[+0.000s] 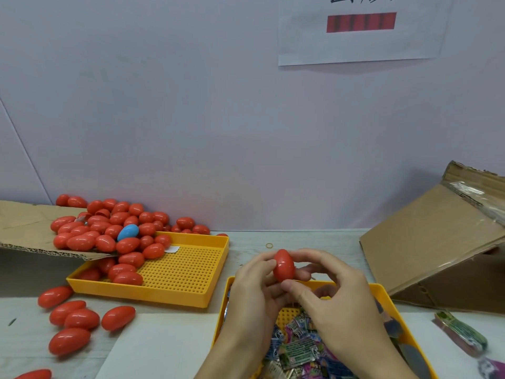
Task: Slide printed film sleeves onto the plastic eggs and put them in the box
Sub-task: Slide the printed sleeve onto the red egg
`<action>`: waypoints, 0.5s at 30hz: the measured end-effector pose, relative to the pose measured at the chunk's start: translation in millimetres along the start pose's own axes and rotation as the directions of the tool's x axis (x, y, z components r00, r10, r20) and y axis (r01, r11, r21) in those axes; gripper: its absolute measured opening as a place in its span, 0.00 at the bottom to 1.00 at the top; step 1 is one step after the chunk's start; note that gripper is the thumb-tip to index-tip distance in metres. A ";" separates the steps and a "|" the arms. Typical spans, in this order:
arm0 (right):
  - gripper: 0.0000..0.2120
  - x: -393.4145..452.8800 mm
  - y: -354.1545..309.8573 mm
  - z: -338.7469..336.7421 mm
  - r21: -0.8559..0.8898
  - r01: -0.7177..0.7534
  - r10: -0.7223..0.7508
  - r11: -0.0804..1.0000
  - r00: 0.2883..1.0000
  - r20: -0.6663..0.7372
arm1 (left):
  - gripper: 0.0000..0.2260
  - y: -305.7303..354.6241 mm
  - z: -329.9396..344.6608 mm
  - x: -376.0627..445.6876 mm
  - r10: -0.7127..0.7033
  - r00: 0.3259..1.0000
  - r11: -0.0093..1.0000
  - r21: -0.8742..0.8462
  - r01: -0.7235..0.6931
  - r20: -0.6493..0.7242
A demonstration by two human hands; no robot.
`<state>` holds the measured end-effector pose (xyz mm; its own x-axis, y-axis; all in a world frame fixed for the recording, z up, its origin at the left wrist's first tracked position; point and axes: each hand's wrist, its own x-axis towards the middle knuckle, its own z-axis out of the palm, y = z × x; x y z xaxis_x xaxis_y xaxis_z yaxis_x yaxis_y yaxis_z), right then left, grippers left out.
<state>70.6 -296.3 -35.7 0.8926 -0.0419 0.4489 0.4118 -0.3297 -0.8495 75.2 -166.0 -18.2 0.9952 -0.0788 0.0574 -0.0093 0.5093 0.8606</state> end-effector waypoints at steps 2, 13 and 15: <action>0.22 -0.8 -2.8 0.4 -0.006 0.005 -0.005 1.000 1.000 -0.001 | 0.13 0.2 0.0 -0.4 -0.016 1.000 0.999 -0.029 0.016 0.010; 0.14 1.4 -6.4 -7.8 -0.070 0.015 -0.017 0.997 1.000 -0.021 | 0.05 -0.4 -4.6 6.7 0.110 0.966 0.994 0.039 -0.103 -0.232; 0.13 4.3 -6.0 -15.4 -0.134 0.011 -0.014 0.991 1.000 -0.020 | 0.07 -0.9 -7.0 8.6 0.158 0.948 0.984 0.119 -0.130 -0.275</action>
<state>69.2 -309.0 -24.4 0.8827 -0.0562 0.4665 0.3936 -0.4539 -0.7994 84.5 -161.1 -22.0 0.9691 0.2411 0.0516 -0.1499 0.4098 0.8998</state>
